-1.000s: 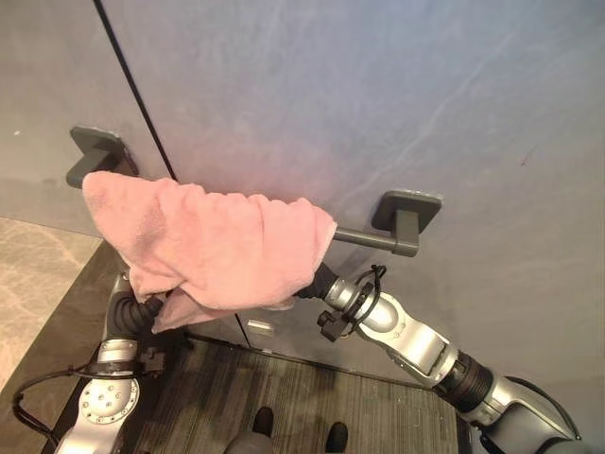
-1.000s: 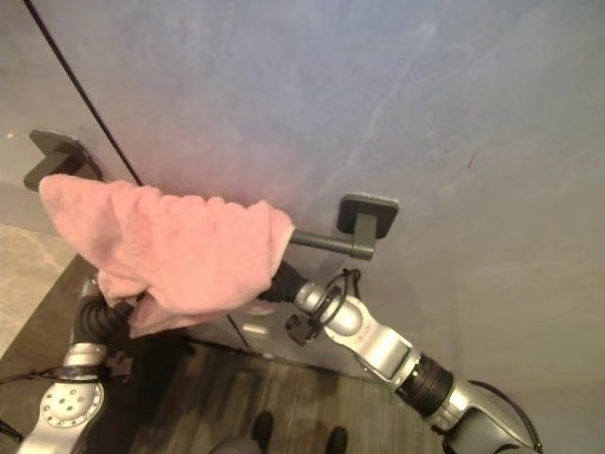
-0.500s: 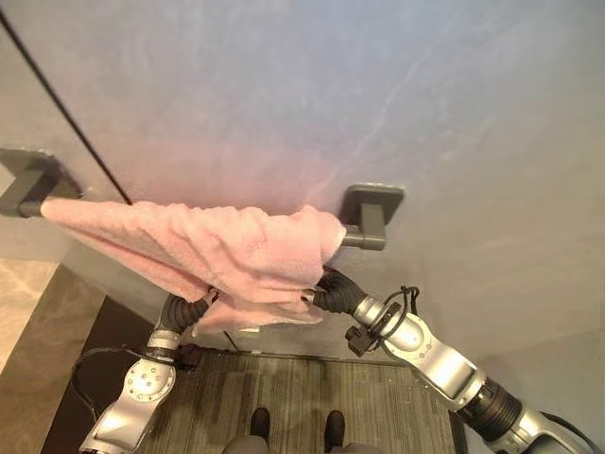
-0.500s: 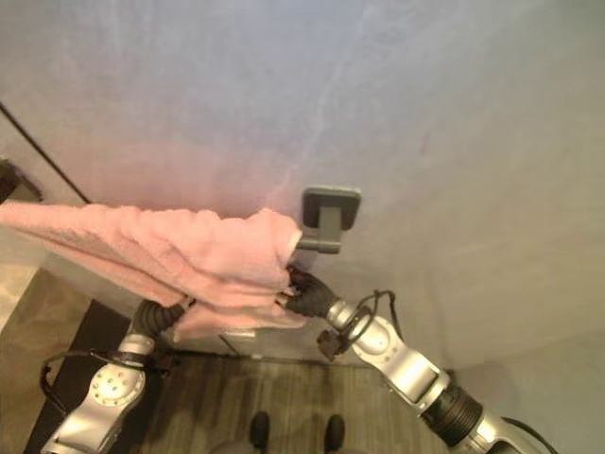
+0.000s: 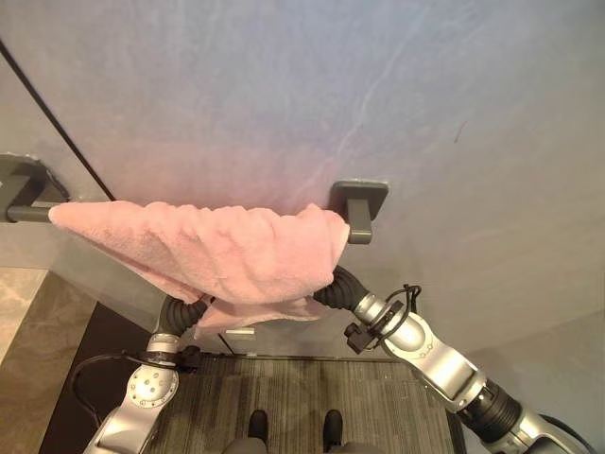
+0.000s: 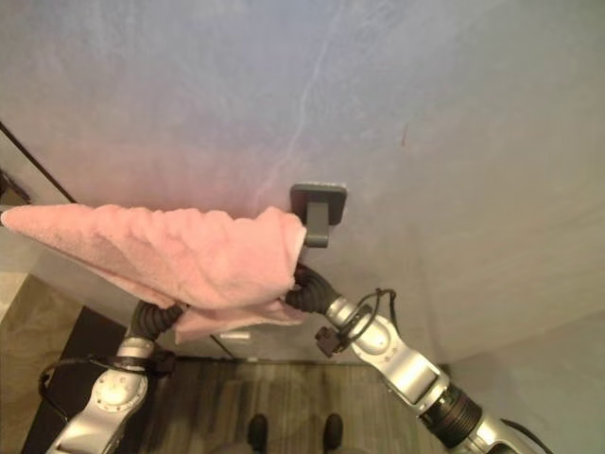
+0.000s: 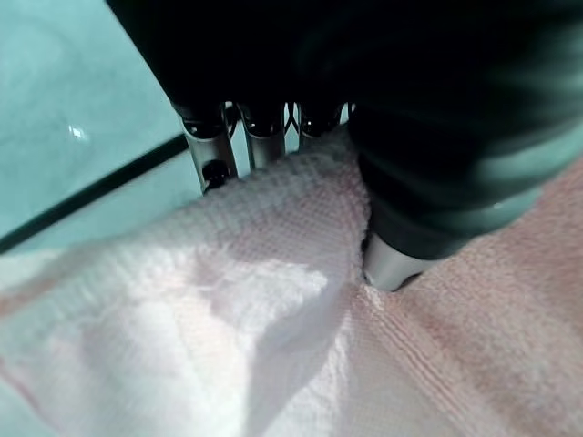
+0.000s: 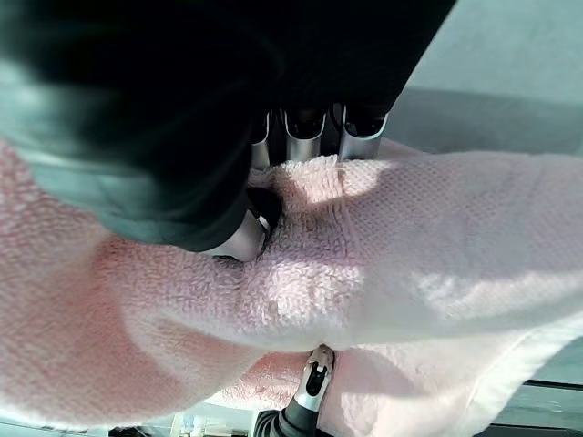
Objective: Put brush and paste in cup on sink, flatten towel.
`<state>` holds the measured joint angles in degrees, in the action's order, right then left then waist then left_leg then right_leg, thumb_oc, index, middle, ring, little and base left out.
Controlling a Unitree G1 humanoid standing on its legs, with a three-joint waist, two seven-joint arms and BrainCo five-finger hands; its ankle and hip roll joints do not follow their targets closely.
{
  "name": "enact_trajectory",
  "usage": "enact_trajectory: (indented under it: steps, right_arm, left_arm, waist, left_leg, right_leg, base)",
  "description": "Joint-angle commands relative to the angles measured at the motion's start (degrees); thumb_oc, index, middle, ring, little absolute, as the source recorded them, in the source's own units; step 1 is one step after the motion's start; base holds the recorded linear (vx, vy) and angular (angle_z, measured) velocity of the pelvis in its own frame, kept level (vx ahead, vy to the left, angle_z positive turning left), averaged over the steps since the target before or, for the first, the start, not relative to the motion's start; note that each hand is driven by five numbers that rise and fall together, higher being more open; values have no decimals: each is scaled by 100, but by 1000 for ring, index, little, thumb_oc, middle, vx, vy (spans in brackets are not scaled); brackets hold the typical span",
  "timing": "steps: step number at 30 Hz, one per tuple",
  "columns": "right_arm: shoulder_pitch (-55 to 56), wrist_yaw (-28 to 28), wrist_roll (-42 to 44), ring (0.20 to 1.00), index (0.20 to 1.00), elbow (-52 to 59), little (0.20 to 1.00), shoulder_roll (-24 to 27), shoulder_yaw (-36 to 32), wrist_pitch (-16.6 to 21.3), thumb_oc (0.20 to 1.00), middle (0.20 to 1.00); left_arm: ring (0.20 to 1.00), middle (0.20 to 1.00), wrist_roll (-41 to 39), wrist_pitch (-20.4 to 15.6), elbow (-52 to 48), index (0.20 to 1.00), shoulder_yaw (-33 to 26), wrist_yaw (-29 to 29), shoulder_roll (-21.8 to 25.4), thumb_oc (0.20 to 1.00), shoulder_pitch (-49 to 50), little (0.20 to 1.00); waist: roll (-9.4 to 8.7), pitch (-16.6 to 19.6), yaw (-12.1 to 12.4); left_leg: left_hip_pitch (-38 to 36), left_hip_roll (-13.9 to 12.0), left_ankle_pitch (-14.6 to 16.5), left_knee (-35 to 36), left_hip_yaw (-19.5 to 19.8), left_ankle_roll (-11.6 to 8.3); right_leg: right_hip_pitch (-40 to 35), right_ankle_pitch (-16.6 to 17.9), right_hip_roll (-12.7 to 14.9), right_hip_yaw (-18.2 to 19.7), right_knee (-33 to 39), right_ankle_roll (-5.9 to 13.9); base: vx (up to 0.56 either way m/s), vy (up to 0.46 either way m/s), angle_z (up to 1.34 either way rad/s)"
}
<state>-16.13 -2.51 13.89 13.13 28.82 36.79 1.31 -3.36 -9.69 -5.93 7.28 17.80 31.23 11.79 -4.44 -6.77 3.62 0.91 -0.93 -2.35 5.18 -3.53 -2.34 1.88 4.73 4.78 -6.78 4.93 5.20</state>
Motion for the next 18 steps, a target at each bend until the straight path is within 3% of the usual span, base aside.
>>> enact_trajectory:
  steps: [1, 7, 11, 15, 17, 18]
  right_arm:
    - [-57, 218, 115, 200, 200, 485, 200, -92, -51, 441, 200, 200]
    - [22, 336, -34, 200, 200, 835, 200, 18, -282, 553, 200, 200]
    - [51, 298, 82, 200, 200, 792, 200, 12, -273, 584, 200, 200]
    - [58, 182, 283, 200, 200, -141, 200, -233, 149, 327, 200, 200]
    - [30, 137, 324, 388, 388, -359, 388, -301, 243, 280, 388, 388]
    - [25, 164, 481, 620, 620, -945, 620, -535, 400, 200, 620, 620]
  left_arm:
    - [200, 200, 162, -234, -194, 200, -610, 546, 335, 200, 121, 200]
    - [200, 200, 147, -306, -515, 200, -888, 749, 300, 200, 188, 200]
    - [200, 200, 96, -298, -367, 200, -735, 693, 274, 200, 142, 200]
    - [200, 200, -65, -12, 721, 200, -100, 465, 91, 200, -14, 200]
    - [200, 200, -95, -4, 814, 200, -14, 412, 63, 200, -43, 200]
    - [200, 200, -187, 17, 1185, 200, 113, 404, -37, 200, -161, 200]
  waist:
    - [-183, 410, 97]
    - [-182, 363, 97]
    - [-171, 353, 97]
    - [-129, 313, 124]
    - [-124, 318, 138]
    - [-120, 328, 144]
  left_leg:
    - [141, -57, -70, -18, -269, -112]
    - [185, -71, -134, -18, -275, -119]
    - [162, -80, -82, -18, -275, -139]
    - [154, -87, -103, -18, -288, -135]
    - [147, -91, -104, -18, -286, -136]
    - [124, -93, -101, -18, -292, -136]
  right_leg:
    - [-39, 137, 627, -5, -180, 605]
    - [1, 158, 623, 2, -184, 590]
    - [-27, 117, 621, 2, -170, 602]
    - [-24, 131, 617, 38, -155, 599]
    - [-32, 132, 615, 38, -147, 599]
    - [-50, 141, 615, 46, -135, 597]
  base:
    - [0, 0, 0]
    - [0, 0, 0]
    - [27, -8, 0]
    - [0, 0, 0]
    - [6, -6, -2]
    - [0, 0, 0]
